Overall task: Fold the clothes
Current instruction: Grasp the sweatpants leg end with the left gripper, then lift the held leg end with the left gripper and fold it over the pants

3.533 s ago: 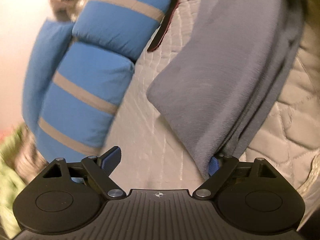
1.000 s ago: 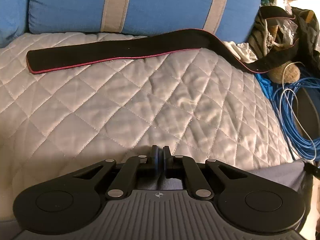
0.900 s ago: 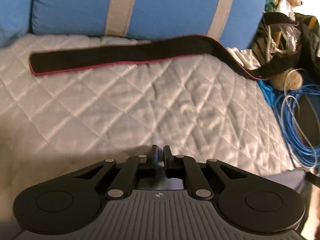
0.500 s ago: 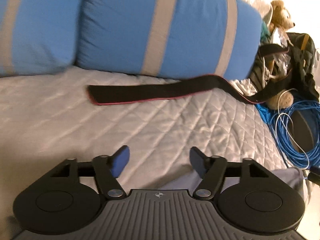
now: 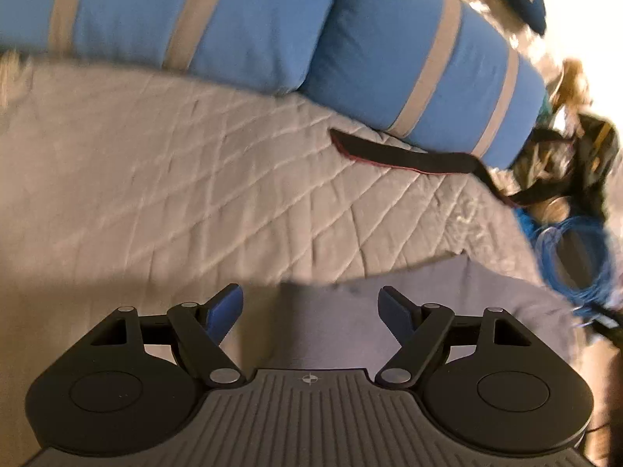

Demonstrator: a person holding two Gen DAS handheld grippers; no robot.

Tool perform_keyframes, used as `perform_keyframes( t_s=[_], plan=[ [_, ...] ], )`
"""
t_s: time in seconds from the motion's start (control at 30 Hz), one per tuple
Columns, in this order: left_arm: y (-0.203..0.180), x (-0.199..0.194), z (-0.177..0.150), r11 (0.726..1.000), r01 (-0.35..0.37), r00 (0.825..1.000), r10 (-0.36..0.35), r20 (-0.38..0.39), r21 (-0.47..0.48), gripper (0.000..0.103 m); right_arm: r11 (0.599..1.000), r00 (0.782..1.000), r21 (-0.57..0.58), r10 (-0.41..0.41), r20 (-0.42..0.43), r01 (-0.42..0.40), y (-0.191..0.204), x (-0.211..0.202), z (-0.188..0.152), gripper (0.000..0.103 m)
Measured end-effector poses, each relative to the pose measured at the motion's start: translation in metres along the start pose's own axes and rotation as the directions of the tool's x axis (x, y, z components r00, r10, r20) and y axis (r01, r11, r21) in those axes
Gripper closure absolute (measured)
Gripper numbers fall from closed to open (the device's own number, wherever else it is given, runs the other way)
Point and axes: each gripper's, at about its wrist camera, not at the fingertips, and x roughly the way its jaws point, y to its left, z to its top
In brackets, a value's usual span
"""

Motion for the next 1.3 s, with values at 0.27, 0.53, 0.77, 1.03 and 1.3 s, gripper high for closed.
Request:
perform_keyframes(
  t_s=[0.27,0.53,0.77,1.03,1.3],
  plan=[
    [0.064,0.022,-0.031,0.93,0.249,0.956,-0.281,-0.087,-0.271,0.027,0.997,0.996,-0.011,0.074,-0.047,-0.074,0.042,0.001,-0.012,0.0],
    [0.066,0.045,-0.034,0.896,0.367,0.9,-0.41,-0.147,-0.25,0.028,0.988,0.987,-0.052,0.139,-0.083,-0.143,0.079,0.001,-0.027,0.0],
    [0.051,0.073,-0.033,0.856,0.463,0.822,-0.512,-0.248,-0.23,0.029,0.985,0.982,-0.052,0.159,-0.106,-0.165,0.092,0.004,-0.032,0.0],
    [0.052,0.082,-0.046,0.884,0.4,0.853,-0.456,-0.254,-0.242,0.088,0.989,0.98,-0.039,0.134,-0.145,-0.141,0.095,0.016,-0.038,0.0],
    [0.059,0.057,-0.042,0.918,0.349,0.89,-0.388,-0.238,-0.19,0.092,0.989,0.98,-0.08,0.108,-0.166,-0.122,0.104,0.02,-0.039,0.0]
  ],
)
